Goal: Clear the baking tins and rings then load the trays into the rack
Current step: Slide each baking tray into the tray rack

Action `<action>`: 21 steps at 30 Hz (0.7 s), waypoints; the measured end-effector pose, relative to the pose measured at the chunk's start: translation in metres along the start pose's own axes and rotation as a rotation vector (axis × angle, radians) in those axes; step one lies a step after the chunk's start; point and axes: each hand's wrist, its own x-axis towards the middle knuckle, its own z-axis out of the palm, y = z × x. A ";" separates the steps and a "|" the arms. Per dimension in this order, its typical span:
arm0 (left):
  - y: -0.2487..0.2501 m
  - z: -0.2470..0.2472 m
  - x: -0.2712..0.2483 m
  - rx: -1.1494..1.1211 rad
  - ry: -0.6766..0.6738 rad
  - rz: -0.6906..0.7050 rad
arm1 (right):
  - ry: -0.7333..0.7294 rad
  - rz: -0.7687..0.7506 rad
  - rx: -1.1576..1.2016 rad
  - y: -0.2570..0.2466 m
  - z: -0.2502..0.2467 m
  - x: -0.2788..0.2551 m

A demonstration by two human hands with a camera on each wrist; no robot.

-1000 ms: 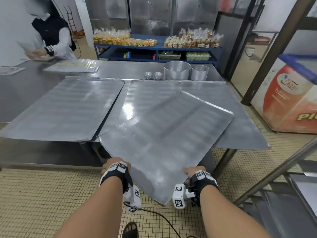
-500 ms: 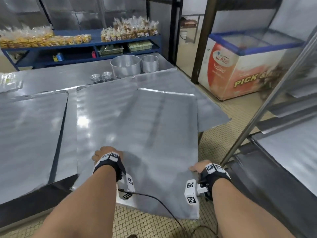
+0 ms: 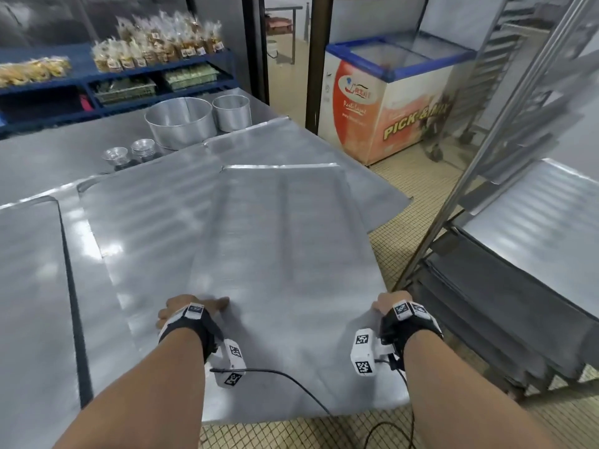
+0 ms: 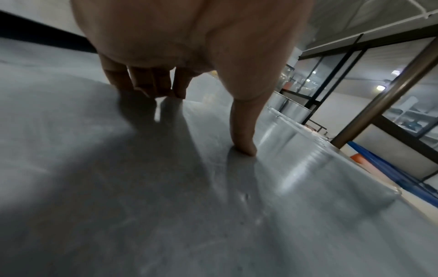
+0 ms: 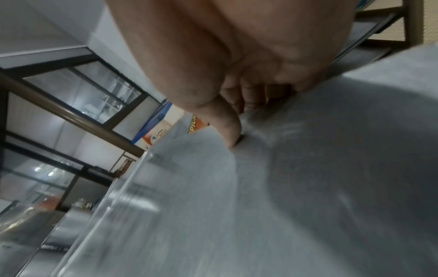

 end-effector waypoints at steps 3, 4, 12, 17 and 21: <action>-0.008 0.001 0.019 -0.033 -0.028 -0.040 | 0.004 0.123 0.265 0.003 0.007 -0.002; -0.010 0.001 0.021 -0.036 -0.016 -0.048 | 0.036 0.148 0.286 0.005 0.011 0.003; -0.021 -0.027 -0.037 -0.314 0.163 -0.045 | 0.087 0.160 0.412 0.004 0.009 -0.009; -0.040 -0.045 -0.081 -0.367 0.274 -0.095 | 0.080 0.068 0.371 -0.001 0.005 -0.023; -0.068 -0.056 -0.103 -0.412 0.357 -0.144 | 0.048 -0.053 0.353 -0.009 0.007 -0.038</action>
